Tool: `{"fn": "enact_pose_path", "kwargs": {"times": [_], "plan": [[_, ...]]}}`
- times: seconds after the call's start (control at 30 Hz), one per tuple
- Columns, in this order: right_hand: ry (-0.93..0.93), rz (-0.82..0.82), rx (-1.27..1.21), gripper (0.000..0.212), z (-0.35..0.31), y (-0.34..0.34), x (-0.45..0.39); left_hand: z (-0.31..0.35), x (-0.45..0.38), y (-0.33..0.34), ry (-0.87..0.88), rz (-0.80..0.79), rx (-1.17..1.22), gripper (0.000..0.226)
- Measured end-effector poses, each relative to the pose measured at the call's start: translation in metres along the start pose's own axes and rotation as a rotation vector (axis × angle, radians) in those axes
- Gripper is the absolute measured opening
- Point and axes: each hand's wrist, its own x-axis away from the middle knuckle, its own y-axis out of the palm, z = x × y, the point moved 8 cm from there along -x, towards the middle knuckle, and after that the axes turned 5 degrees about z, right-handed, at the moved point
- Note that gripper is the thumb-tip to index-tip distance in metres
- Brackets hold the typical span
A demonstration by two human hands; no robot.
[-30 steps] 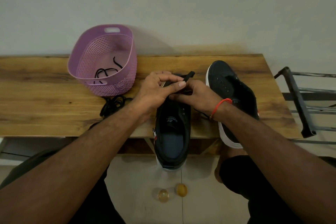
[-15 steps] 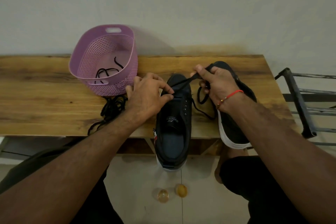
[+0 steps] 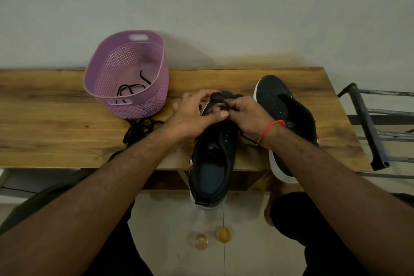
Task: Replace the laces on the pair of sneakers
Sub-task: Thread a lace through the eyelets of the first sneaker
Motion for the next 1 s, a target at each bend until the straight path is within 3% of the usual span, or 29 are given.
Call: {"fn": "enact_pose_path", "kwargs": {"times": [0.07, 0.13, 0.23, 0.33, 0.4, 0.5, 0.57, 0.67, 0.8, 0.9, 1.0], "plan": [[0.032, 0.066, -0.157, 0.017, -0.002, -0.006, 0.0, -0.007, 0.002, -0.002, -0.046, -0.027, -0.261, 0.062], [0.03, 0.179, -0.257, 0.016, -0.007, -0.021, -0.001, -0.008, 0.002, -0.008, -0.039, 0.009, -0.395, 0.064], [0.05, 0.328, -0.541, 0.019, -0.01, -0.054, -0.007, -0.009, 0.0, -0.017, -0.019, 0.108, -0.37, 0.056], [0.063, 0.295, -0.677, 0.021, -0.012, -0.06, -0.01, -0.005, 0.002, -0.006, 0.076, 0.08, -0.407, 0.041], [0.063, 0.241, -0.646, 0.021, -0.013, -0.05, -0.009, -0.002, 0.003, -0.001, 0.118, 0.094, -0.475, 0.02], [0.064, 0.228, -0.507, 0.028, -0.015, -0.039, -0.007, 0.006, 0.001, -0.007, 0.153, 0.201, -0.458, 0.008], [0.072, 0.198, -0.45, 0.035, -0.016, -0.034, -0.006, 0.012, 0.0, -0.017, 0.142, 0.286, -0.278, 0.007], [0.087, 0.055, -0.496, 0.04, -0.012, -0.015, 0.0, 0.018, 0.0, -0.025, 0.105, 0.341, 0.2, 0.006], [-0.002, -0.092, -0.104, 0.038, -0.005, 0.007, 0.002, 0.019, 0.005, -0.02, 0.083, 0.365, 0.451, 0.016], [-0.062, -0.06, 0.085, 0.019, 0.002, 0.007, -0.002, 0.02, 0.005, -0.019, 0.1, 0.348, 0.454, 0.014], [-0.052, -0.017, 0.003, 0.019, 0.006, 0.003, -0.004, 0.019, -0.001, -0.007, 0.111, 0.208, 0.233, 0.022]]}}
